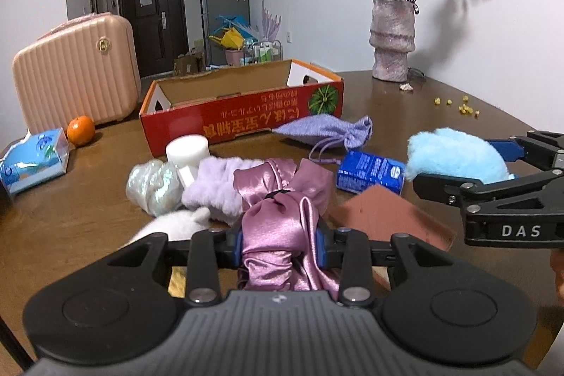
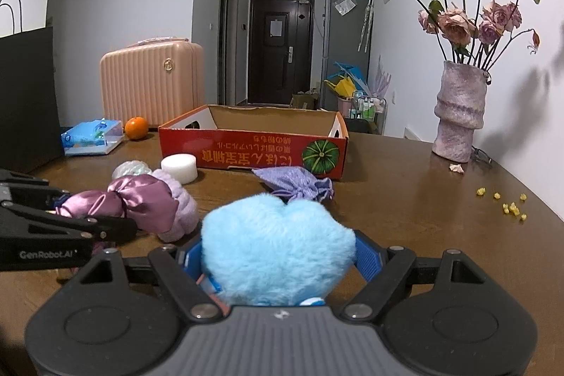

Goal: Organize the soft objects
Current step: 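Carry both items to the cardboard box and open both tools inside it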

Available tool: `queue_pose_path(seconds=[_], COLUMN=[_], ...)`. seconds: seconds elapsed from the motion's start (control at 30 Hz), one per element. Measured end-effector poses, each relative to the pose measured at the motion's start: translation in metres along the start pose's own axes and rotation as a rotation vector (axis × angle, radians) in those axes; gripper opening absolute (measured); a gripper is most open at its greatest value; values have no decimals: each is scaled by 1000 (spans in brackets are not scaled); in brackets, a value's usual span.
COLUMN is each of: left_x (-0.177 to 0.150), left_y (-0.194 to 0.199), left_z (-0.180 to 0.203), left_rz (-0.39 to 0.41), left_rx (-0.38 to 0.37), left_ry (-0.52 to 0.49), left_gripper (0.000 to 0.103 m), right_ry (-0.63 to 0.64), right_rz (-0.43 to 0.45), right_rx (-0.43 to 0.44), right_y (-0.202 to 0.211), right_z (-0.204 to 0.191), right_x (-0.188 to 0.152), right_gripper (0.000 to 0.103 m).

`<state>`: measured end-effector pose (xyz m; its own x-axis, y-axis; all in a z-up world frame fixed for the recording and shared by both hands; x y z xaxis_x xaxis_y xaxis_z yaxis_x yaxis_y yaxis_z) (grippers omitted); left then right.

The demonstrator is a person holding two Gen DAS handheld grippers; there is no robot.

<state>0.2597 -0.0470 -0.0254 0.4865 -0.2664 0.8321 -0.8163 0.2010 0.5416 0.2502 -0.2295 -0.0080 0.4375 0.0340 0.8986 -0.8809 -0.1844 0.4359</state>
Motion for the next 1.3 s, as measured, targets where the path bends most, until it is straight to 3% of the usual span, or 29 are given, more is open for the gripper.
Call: queue_pose_path(seconds=[1.3], left_x=[74], left_y=[-41], left_z=[-51], left_rz=[114], left_rx=[18], left_ry=[10], left_gripper=[36], right_ry=[70], right_rz=[58], right_rx=[-13], right_y=[-85], right_z=[-9], right_x=[77], right_gripper=[82])
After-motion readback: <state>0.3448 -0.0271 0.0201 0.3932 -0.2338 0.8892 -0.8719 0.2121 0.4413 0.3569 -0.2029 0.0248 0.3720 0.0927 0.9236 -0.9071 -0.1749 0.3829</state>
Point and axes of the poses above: each gripper's, at about its wrist camera, not at the fingertips, and y roughly against the way its jaws point, z to its right, x to its top, the point moved 3 cm from there along -y, roughly the way its jaws point, and after that the axes turned 5 degrees about -y, right-handed, at the moved point
